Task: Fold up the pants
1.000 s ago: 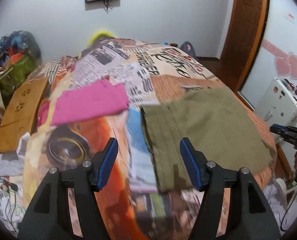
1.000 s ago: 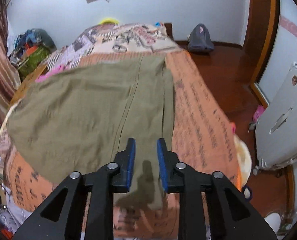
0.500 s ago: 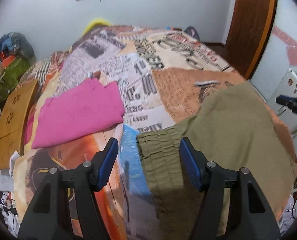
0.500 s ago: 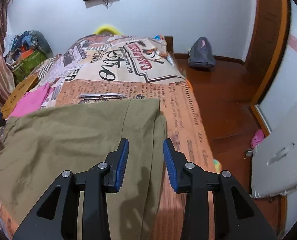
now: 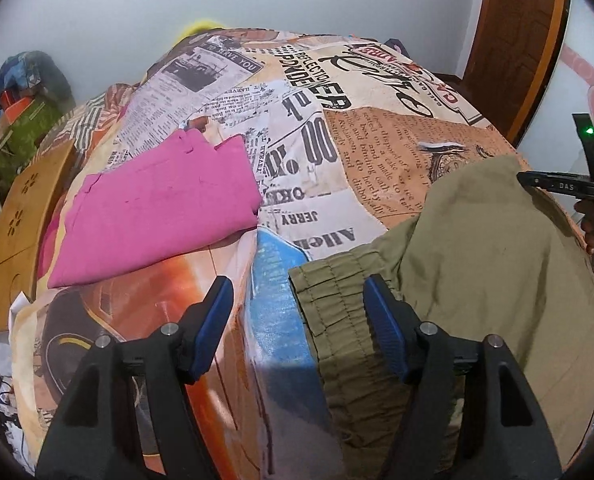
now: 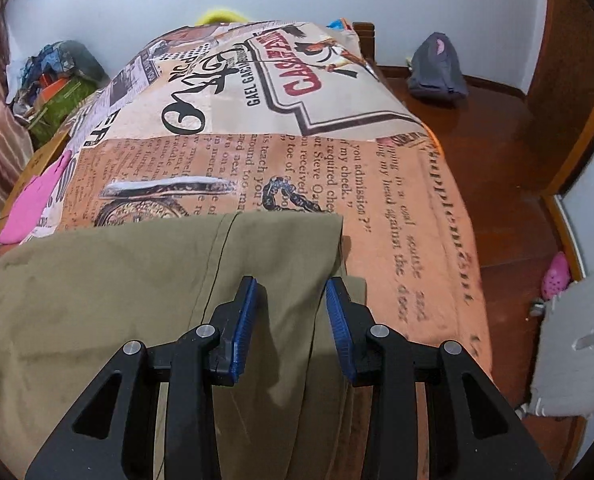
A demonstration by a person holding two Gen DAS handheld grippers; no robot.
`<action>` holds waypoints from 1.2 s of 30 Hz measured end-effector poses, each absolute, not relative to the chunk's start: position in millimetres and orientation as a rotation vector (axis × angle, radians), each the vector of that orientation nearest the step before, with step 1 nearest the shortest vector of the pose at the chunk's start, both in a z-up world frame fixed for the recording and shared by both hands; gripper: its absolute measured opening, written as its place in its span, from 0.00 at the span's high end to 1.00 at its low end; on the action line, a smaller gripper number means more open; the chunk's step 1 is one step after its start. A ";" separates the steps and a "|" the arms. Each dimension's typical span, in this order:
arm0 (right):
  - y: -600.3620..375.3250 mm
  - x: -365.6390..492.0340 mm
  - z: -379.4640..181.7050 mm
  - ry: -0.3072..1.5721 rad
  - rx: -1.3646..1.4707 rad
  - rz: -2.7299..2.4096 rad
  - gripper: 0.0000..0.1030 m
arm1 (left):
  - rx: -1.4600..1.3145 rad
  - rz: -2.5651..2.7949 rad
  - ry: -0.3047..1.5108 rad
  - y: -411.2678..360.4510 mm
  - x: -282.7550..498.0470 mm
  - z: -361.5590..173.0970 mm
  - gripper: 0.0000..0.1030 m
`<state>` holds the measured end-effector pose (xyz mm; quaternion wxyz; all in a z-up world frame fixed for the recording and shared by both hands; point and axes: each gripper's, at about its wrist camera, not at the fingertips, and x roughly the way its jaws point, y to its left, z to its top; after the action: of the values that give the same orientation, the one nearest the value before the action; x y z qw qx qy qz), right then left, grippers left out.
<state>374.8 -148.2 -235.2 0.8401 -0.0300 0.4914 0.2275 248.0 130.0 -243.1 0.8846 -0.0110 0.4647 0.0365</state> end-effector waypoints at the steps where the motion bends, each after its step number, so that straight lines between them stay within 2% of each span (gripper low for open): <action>1: -148.0 377.2 -237.3 1.046 -0.056 0.485 0.68 | -0.028 0.077 0.967 130.9 247.9 -243.6 0.33; 3: -147.0 378.9 -239.5 1.050 -0.051 0.496 0.68 | -0.030 0.083 0.967 131.1 247.7 -244.8 0.31; 5: -145.1 380.7 -239.4 1.041 -0.061 0.500 0.73 | -0.024 0.086 0.967 131.0 248.0 -245.8 0.31; 7: -141.8 381.2 -238.2 1.023 -0.085 0.483 0.91 | -0.026 0.087 0.968 131.0 247.9 -245.9 0.31; 16: -131.8 384.6 -232.7 0.937 -0.230 0.385 0.95 | -0.013 0.101 0.961 130.1 246.4 -247.0 0.30; 21: -136.6 399.9 -242.4 0.972 -0.327 0.270 0.97 | -0.023 0.106 0.961 131.9 244.9 -246.9 0.30; 23: -153.2 403.0 -238.3 1.026 -0.230 0.292 0.97 | -0.025 0.112 0.962 134.3 243.4 -246.1 0.30; 30: -160.4 351.8 -183.4 0.946 -0.198 0.386 0.92 | -0.074 0.142 0.949 143.6 231.4 -222.8 0.34; 32: -151.0 333.5 -171.5 0.932 -0.196 0.445 0.87 | -0.077 0.115 0.923 135.0 224.4 -211.7 0.34; 36: -111.5 299.7 -154.4 0.911 -0.151 0.583 0.65 | -0.040 0.061 0.907 109.8 215.2 -203.4 0.34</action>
<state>299.7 -111.5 -154.4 0.8545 -0.0717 0.4332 0.2774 215.2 109.8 -203.4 0.8982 -0.0193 0.4382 0.0296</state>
